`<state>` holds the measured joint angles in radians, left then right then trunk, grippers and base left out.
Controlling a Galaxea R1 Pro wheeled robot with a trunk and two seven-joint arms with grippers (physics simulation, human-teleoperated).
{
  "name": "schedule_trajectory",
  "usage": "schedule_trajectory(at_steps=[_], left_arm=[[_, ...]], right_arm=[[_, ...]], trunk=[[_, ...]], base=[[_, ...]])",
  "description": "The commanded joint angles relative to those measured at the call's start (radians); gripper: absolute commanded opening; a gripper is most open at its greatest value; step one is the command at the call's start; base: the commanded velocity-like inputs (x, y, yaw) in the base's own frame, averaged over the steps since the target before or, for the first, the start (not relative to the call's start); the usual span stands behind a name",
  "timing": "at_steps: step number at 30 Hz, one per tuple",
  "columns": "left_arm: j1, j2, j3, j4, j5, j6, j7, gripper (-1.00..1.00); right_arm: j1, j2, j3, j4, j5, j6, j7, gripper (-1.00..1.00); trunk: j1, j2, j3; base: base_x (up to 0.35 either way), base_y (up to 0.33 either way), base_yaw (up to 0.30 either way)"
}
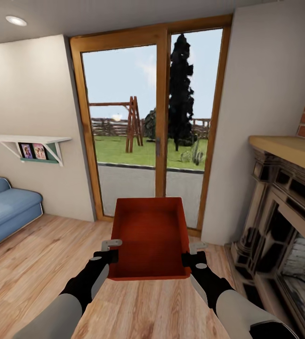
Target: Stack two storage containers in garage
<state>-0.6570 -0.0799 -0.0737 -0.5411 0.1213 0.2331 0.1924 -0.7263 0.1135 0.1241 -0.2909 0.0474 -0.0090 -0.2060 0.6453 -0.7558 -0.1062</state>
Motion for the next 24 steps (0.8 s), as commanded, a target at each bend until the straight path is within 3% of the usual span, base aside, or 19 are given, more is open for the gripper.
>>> schedule_trajectory(at_steps=[1,7,24], left_arm=[[-0.001,0.003,0.02,-0.005,-0.015,0.008,0.016,-1.0],[-0.001,0.003,0.02,-0.005,-0.015,0.008,0.016,-1.0],[-0.001,0.003,0.02,-0.006,-0.015,0.008,0.016,-1.0]], right_arm=[[-0.001,-0.003,-0.014,0.003,0.003,-0.001,-0.007,-1.0],[-0.001,-0.002,-0.014,0.003,0.003,-0.001,-0.008,-1.0],[-0.001,-0.002,-0.014,0.003,0.003,-0.002,-0.009,-1.0]], trunk=[[0.0,-0.001,-0.001],[0.0,-0.001,0.0],[0.0,-0.001,0.0]], base=[[0.0,0.0,0.0],[0.0,0.0,0.054],[0.0,0.0,0.258]])
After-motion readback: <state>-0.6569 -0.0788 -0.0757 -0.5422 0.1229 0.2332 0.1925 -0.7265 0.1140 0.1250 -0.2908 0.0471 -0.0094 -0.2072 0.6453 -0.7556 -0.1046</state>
